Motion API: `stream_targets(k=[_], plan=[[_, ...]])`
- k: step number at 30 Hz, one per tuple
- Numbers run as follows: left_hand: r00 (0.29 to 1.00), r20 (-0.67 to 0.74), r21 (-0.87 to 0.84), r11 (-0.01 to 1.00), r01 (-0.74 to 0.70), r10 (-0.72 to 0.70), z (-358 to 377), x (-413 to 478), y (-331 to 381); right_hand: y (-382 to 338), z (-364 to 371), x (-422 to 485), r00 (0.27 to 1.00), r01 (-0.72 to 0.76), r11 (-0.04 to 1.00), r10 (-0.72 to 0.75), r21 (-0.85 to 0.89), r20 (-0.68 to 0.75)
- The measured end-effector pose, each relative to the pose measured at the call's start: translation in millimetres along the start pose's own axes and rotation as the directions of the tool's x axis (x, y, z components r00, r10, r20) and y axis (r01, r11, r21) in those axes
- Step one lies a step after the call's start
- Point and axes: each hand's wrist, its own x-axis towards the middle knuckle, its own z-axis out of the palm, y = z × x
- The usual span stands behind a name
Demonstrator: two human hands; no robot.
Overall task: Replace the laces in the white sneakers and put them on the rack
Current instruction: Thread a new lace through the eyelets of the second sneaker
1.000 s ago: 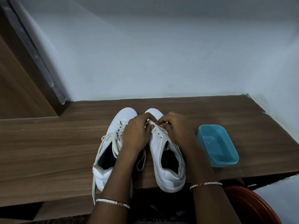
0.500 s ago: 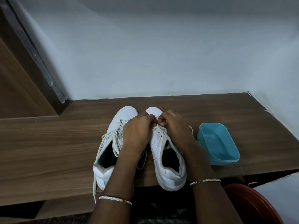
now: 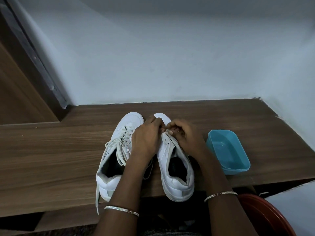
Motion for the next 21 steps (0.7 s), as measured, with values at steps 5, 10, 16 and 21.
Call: stream_targets(k=[5,10,16,21], plan=[[0.999,0.003,-0.103,0.994,0.045,-0.045,-3,0,-3,1,2,4,1.0,0.001,0.999,-0.001,-0.041,0.001],[0.997,0.034,-0.22,0.973,0.073,-0.068,2,2,-12,-4,5,4,0.999,-0.034,0.999,0.033,-0.019,-0.032],[0.999,0.026,-0.306,0.952,0.032,-0.026,2,3,-16,2,-8,1,0.987,-0.159,0.987,0.159,-0.004,0.029],[0.999,0.032,-0.239,0.971,0.011,-0.003,2,2,-12,5,-10,-2,0.977,-0.204,0.979,0.204,0.005,0.056]])
